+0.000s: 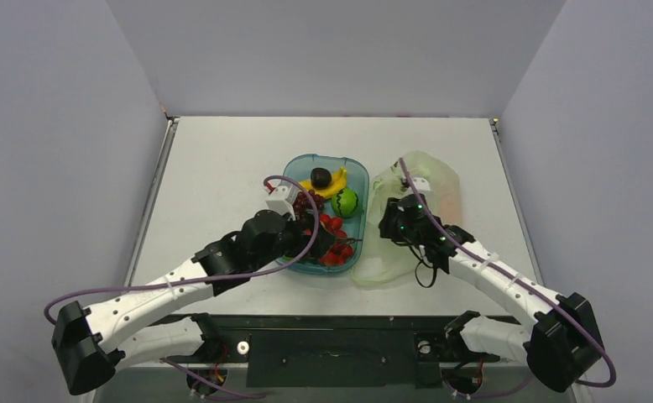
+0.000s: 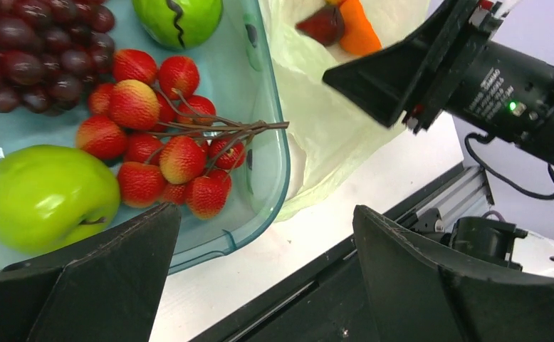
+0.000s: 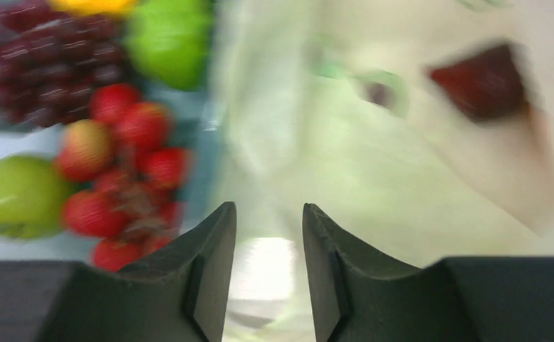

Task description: Take the fake fruits out of the plastic bag

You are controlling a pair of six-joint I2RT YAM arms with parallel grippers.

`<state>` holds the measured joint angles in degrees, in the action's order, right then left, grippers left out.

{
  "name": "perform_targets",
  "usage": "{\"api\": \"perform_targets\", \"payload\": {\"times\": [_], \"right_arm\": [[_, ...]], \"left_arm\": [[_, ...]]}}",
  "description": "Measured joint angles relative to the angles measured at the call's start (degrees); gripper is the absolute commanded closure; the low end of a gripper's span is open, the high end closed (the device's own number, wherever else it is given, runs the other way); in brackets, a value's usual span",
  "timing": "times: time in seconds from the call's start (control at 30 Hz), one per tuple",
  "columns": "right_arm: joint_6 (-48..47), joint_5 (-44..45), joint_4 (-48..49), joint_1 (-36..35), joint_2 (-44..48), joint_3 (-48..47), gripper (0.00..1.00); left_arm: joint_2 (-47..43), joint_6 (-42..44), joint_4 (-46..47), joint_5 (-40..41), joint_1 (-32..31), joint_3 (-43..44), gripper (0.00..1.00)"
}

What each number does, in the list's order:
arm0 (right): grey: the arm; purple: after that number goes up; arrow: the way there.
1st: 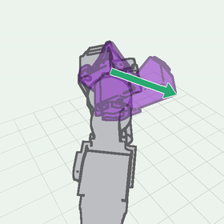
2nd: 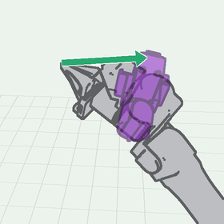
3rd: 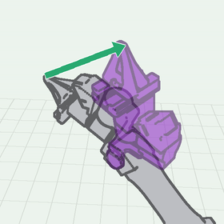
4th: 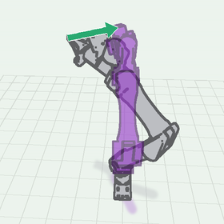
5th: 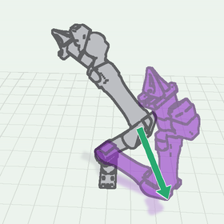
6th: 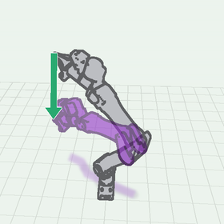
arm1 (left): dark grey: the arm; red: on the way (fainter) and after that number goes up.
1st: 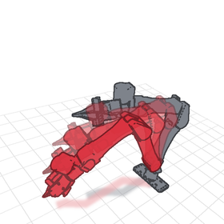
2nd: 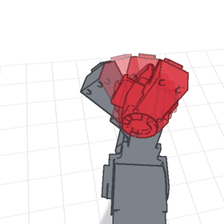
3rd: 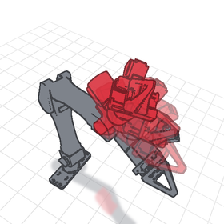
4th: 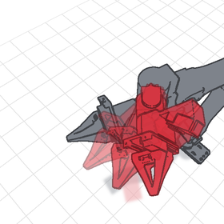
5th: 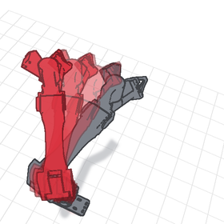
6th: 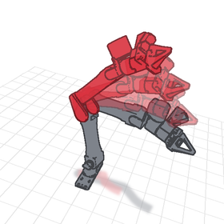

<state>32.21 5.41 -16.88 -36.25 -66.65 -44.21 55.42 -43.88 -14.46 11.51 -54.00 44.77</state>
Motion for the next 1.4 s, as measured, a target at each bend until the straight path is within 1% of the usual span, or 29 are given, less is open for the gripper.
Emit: {"api": "perform_targets", "payload": {"times": [0.1, 0.17, 0.3, 0.33, 0.4, 0.43, 0.47, 0.53, 0.67, 0.83, 0.97, 1.1, 1.27, 1.4], "right_arm": [[3.13, 1.42, -1.33, 9.07, 3.39, 6.75, 0.64], [5.77, 1.46, -2.6, 16.96, 3.89, 10.32, 0.63], [8.92, -0.13, -6.01, 31.34, 5.66, 14.84, 0.62], [9.11, -0.15, -7.15, 34.05, 6.54, 15.26, 0.6], [9.07, -0.02, -9.03, 36.5, 8.92, 15.32, 0.51], [8.76, -0.07, -9.49, 37.11, 10.56, 15.3, 0.49], [8.35, -0.2, -9.84, 37.38, 12.11, 15.28, 0.44], [7.06, -1.29, -10.21, 37.4, 13.99, 14.88, 0.4], [4.09, -4.57, -9.64, 36.76, 13.88, 12.92, 0.39], [1.18, -7.74, -7.56, 34.36, 8.04, 9.75, 0.39], [0.52, -7.5, -5.33, 31.45, 3.41, 7.54, 0.39], [0.68, -4.28, -2.45, 28.35, 0.66, 7.26, 0.39], [1.7, -0.63, -0.31, 28.11, -4.96, 6.82, 0.39], [2.56, 1.2, 0.35, 28.11, -9.01, 6.43, 0.37]], "left_arm": [[4.9, -0.02, 2.43, -2.86, -0.15, 0.37, 0.1], [8.33, 0.07, 3.52, -4.83, -0.52, 1.36, 0.1], [14.03, 0.83, 5.11, -7.61, -1.38, 5.18, 0.1], [15.82, 1.09, 5.75, -8.52, -1.64, 6.71, 0.1], [18.99, 1.38, 7.17, -10.14, -2.03, 9.14, 0.11], [21.0, 1.55, 7.96, -11.06, -2.25, 10.54, 0.12], [22.88, 1.66, 8.52, -12.0, -2.47, 11.96, 0.12], [26.4, 1.77, 9.46, -13.49, -2.99, 14.21, 0.13], [32.48, 1.84, 11.76, -15.63, -5.03, 17.09, 0.13], [36.94, 1.9, 12.96, -17.62, -7.61, 18.93, 0.14], [38.34, 1.46, 14.6, -18.69, -8.2, 19.37, 0.16], [38.45, 0.68, 15.17, -19.23, -8.41, 19.34, 0.17], [37.99, 0.48, 15.32, -19.06, -8.92, 18.82, 0.17], [34.71, 0.59, 14.23, -17.51, -8.96, 16.72, 0.17]]}}
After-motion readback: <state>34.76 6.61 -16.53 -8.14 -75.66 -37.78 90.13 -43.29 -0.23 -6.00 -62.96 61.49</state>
